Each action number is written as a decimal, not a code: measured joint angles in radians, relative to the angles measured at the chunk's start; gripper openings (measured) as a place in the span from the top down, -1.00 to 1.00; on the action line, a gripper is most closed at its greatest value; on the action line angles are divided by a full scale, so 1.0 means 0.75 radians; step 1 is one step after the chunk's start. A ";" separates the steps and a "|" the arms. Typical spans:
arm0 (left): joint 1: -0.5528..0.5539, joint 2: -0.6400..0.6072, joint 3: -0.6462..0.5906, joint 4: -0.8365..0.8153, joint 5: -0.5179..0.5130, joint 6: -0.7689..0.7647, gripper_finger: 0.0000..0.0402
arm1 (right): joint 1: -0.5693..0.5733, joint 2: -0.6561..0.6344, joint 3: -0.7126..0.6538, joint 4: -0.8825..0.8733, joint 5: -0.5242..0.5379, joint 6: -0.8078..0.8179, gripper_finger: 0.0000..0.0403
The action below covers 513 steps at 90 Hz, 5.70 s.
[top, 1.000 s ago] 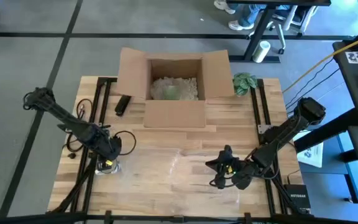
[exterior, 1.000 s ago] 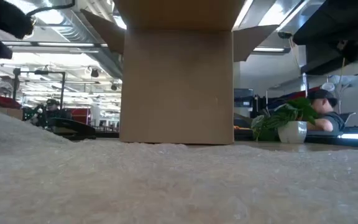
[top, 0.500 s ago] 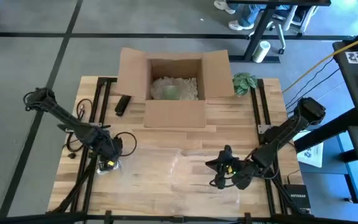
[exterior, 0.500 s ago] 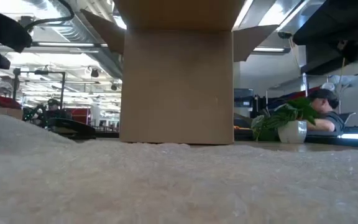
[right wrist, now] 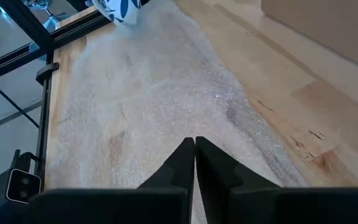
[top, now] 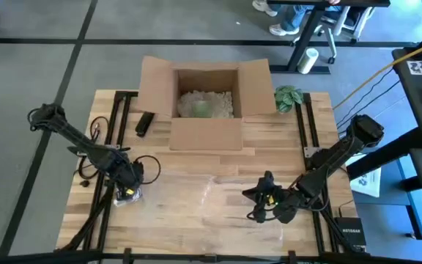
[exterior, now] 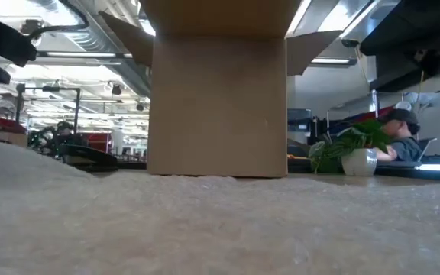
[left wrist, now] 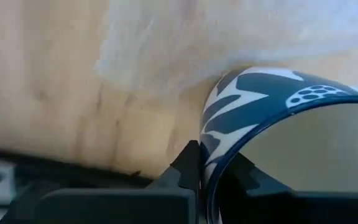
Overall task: Wrap mug
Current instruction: Wrap the blue mug with bubble wrap
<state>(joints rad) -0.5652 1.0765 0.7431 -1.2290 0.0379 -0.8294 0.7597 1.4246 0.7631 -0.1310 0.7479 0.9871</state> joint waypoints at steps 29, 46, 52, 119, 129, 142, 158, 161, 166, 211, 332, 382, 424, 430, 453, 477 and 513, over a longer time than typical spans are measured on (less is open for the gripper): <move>0.004 -0.001 0.234 -0.136 -0.130 -0.016 0.99 | -0.001 0.000 0.000 -0.015 0.001 -0.001 1.00; 0.036 0.037 0.366 -0.037 -0.176 0.023 0.99 | -0.001 0.000 0.000 -0.068 0.000 0.036 1.00; 0.063 0.085 0.419 -0.112 -0.208 0.098 0.99 | -0.001 0.000 0.000 -0.096 -0.009 0.044 1.00; 0.261 0.583 0.699 0.080 -0.122 0.508 0.99 | 0.030 0.000 0.000 -0.258 -0.119 0.124 1.00; 0.268 0.718 0.740 0.156 -0.091 0.563 0.99 | 0.073 0.000 0.000 -0.259 -0.097 0.153 1.00; 0.268 0.846 0.840 0.276 -0.085 0.655 0.99 | 0.129 0.000 0.000 -0.256 -0.027 0.222 1.00; 0.269 0.947 1.039 0.305 -0.123 0.721 0.99 | 0.167 0.000 0.000 -0.247 -0.007 0.253 1.00; 0.269 0.964 1.073 0.321 -0.133 0.730 0.99 | 0.167 0.000 0.000 -0.246 0.001 0.256 1.00; 0.269 1.000 1.137 0.351 -0.137 0.754 0.99 | 0.166 0.000 0.000 -0.243 0.003 0.260 1.00; 0.323 1.335 1.475 0.175 -0.134 0.873 0.99 | 0.196 0.000 0.000 -0.111 0.002 0.298 1.00; 0.362 1.454 1.525 0.100 -0.001 0.696 0.71 | 0.280 0.193 0.001 0.074 0.074 0.429 1.00; 0.355 1.450 1.809 -0.218 -0.145 0.776 0.70 | 0.280 0.193 0.001 0.069 0.075 0.421 1.00; 0.220 1.151 1.641 -0.027 -0.560 0.760 0.70 | 0.279 0.193 0.001 0.079 0.075 0.459 1.00; 0.194 1.074 1.533 0.038 -0.583 0.729 0.70 | 0.280 0.193 0.001 0.086 0.075 0.459 1.00; 0.062 0.635 0.809 0.555 -0.652 0.478 0.70 | 0.280 0.193 0.026 0.096 0.062 0.445 1.00; -0.062 0.236 0.141 1.104 -0.682 0.250 0.70 | 0.259 0.179 0.309 -0.387 0.011 0.438 1.00; -0.091 0.065 -0.294 1.498 -0.696 0.203 0.70 | 0.412 0.322 0.744 -0.762 -0.086 0.783 1.00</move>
<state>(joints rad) -0.6331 1.1251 0.5226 -0.1053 -0.4842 -0.6773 1.0687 1.6658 1.3214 -0.7025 0.6837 1.5742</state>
